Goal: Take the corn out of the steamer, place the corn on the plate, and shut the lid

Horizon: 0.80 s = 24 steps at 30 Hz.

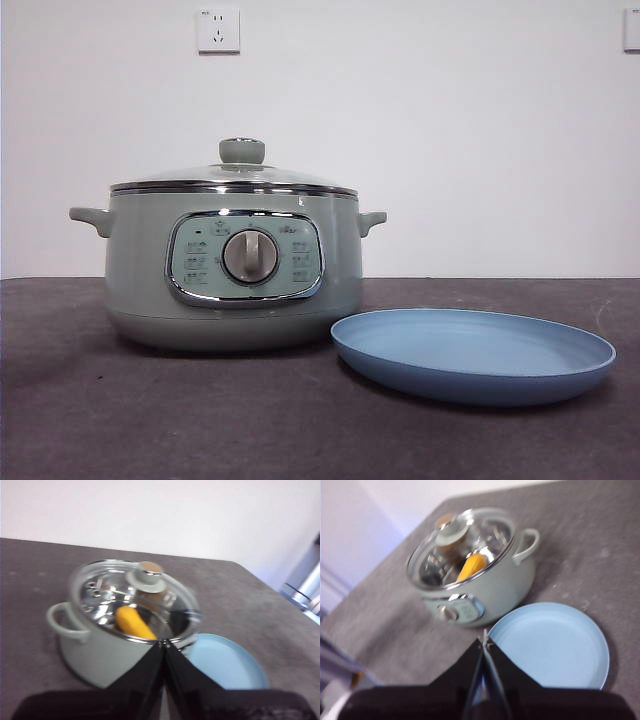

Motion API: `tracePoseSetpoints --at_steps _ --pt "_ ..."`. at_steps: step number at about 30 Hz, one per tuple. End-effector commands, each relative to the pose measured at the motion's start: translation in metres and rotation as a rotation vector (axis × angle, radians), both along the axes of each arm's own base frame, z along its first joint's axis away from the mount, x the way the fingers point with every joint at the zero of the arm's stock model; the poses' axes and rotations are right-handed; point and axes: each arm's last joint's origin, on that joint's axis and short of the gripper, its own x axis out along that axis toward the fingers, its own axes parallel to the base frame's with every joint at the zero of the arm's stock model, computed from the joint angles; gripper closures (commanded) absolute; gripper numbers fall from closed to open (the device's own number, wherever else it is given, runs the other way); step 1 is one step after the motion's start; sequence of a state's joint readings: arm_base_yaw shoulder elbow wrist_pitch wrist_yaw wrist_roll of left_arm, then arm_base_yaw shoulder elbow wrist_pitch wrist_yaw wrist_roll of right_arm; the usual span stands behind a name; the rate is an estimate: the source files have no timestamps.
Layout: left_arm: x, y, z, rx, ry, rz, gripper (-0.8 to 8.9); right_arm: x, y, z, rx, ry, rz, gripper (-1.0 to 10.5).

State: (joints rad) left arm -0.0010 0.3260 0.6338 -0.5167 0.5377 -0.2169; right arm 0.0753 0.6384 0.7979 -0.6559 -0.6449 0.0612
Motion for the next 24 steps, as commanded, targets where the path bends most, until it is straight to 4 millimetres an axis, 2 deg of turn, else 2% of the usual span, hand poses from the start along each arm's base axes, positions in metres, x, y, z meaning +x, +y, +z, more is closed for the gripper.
tracePoseSetpoints --at_steps 1,6,11,13,16,17,18,19,24 --pt "0.001 -0.001 0.009 0.026 0.009 -0.049 8.21 0.002 0.002 0.016 -0.092 -0.024 0.083 9.6" --pt "0.002 -0.002 0.024 0.049 0.063 -0.115 8.21 0.003 0.006 0.034 -0.156 0.047 0.156 9.6" --pt "0.003 -0.002 0.03 0.046 0.086 -0.116 8.05 0.004 0.007 0.039 -0.16 0.052 0.17 9.3" --pt "0.003 -0.002 0.032 0.044 0.087 -0.115 6.97 0.004 0.007 0.039 -0.158 0.054 0.168 8.6" --pt "0.002 -0.002 0.033 0.042 0.086 -0.114 3.01 0.004 0.007 0.039 -0.146 0.07 0.155 5.3" --pt "0.002 -0.002 0.033 0.042 0.087 -0.115 2.25 0.004 0.007 0.039 -0.138 0.079 0.149 4.0" --pt "0.002 -0.002 0.033 0.042 0.087 -0.115 2.16 0.004 0.007 0.039 -0.135 0.084 0.146 3.1" --pt "0.002 -0.002 0.033 0.042 0.087 -0.117 2.16 0.004 0.007 0.039 -0.133 0.085 0.145 2.7" --pt "0.005 -0.003 0.033 0.037 0.088 -0.131 2.16 0.004 0.007 0.039 -0.133 0.085 0.146 2.9"
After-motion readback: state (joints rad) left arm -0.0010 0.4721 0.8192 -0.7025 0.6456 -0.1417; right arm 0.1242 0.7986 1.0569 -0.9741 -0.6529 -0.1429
